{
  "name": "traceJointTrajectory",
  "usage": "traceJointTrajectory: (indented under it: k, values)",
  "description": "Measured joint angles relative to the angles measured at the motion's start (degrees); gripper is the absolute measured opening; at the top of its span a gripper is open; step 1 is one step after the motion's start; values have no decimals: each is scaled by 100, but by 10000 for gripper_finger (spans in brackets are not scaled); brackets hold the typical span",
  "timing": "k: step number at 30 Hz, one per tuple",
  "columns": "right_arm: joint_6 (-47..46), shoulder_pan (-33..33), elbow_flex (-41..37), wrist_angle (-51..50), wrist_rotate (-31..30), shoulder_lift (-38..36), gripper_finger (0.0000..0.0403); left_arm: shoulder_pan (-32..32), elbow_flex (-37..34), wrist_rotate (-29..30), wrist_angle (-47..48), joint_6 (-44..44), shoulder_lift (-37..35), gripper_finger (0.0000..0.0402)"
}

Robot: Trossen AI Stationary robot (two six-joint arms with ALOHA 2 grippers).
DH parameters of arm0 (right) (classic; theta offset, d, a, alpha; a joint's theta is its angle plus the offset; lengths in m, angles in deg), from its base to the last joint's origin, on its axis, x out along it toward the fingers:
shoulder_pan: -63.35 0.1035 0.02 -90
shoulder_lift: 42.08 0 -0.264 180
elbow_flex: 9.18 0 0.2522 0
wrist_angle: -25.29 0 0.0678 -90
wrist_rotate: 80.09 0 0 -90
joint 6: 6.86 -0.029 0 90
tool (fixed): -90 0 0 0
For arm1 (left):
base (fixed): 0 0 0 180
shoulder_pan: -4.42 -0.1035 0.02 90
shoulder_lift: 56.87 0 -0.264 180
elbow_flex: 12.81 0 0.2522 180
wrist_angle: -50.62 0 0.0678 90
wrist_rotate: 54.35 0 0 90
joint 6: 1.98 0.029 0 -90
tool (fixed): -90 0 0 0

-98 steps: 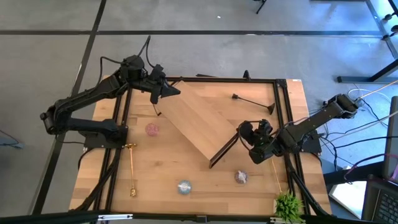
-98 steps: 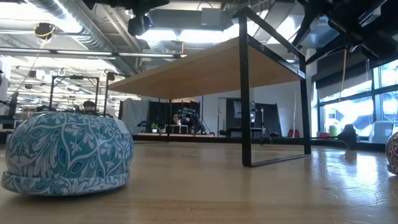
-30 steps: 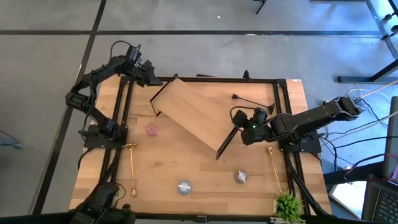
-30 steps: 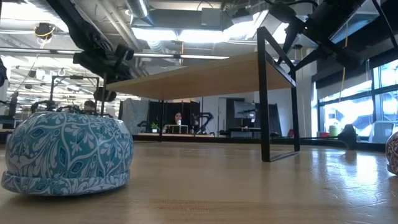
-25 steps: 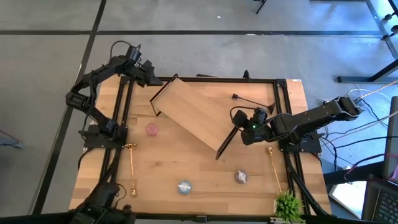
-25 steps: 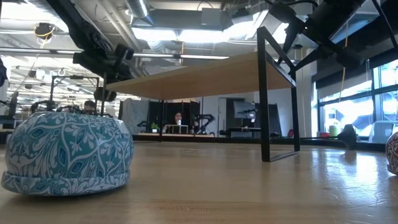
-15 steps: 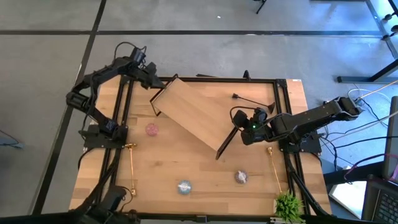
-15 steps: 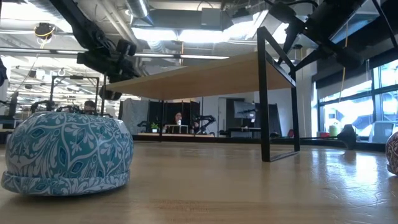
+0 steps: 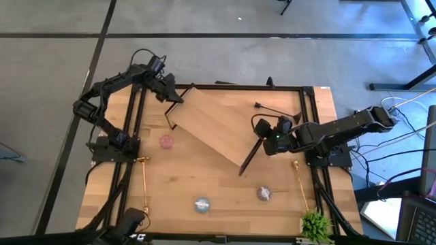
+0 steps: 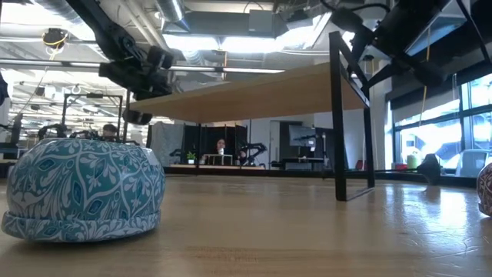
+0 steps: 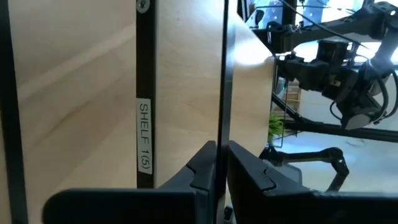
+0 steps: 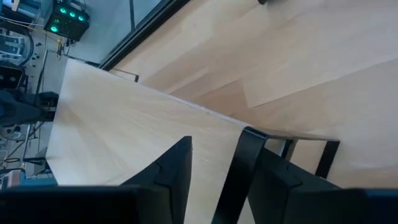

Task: Pick & Place candle stick holders
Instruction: Adjust the shelf

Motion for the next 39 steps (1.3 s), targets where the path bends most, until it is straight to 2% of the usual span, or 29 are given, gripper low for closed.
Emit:
traceJointTrajectory:
  k: [8, 15, 23, 30, 35, 39]
  values:
    - [246, -145, 0, 78, 44, 0, 134, 19, 0, 25, 1073, 653, -256, 14]
    - [485, -228, -1, 261, 119, 0, 134, 247, 0, 598, 1606, 678, -820, 16]
    - [755, -291, -2, 449, 244, 0, 134, 558, -322, 972, 1580, 560, -1088, 18]
    - [800, -291, -11, 408, 391, 2, 134, 760, -682, 678, 1403, 465, -1110, 19]
    - [865, -291, -3, 484, 394, 2, 134, 948, -708, 898, 1362, 319, -1156, 18]
    - [1033, -291, -2, 466, 618, 2, 134, 1085, -708, 935, 1297, 107, -1299, 19]
